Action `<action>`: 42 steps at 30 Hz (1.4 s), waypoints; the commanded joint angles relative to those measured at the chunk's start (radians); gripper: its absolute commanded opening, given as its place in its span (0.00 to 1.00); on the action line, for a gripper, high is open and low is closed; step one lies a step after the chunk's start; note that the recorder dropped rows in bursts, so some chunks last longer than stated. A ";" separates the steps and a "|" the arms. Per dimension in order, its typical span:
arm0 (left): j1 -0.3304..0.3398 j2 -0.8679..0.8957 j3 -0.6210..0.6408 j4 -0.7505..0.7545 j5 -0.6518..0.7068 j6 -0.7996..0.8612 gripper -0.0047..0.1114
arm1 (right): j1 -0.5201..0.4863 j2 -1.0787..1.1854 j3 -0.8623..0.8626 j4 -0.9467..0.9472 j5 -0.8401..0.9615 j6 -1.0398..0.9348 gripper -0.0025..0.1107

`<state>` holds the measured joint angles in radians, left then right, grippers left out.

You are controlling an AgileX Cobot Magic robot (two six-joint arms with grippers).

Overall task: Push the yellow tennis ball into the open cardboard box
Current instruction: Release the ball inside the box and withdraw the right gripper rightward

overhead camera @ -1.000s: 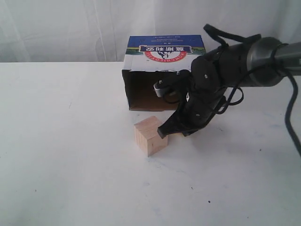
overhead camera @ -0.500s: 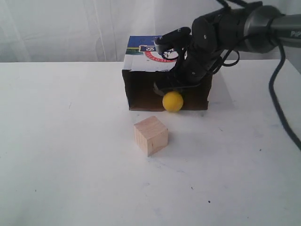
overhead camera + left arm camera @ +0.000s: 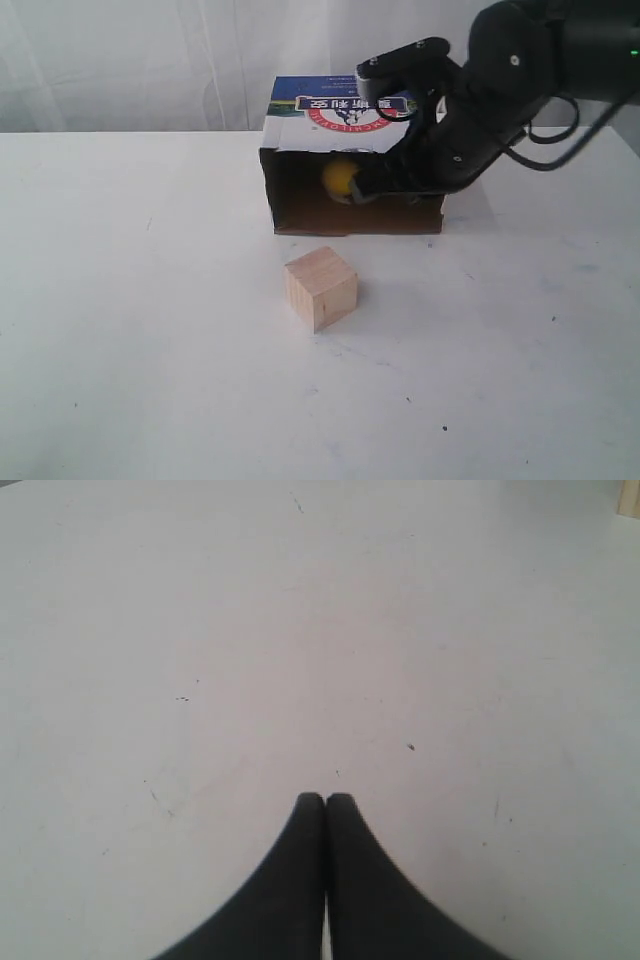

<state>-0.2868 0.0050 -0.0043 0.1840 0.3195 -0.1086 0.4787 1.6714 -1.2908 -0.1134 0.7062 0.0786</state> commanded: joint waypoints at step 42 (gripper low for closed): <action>-0.005 -0.005 0.004 0.003 0.010 0.002 0.04 | -0.001 -1.161 1.207 -0.007 -0.764 0.222 0.02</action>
<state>-0.2868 0.0050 -0.0043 0.1840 0.3195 -0.1086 0.4787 0.5771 -0.1221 -0.1134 -0.0413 0.2956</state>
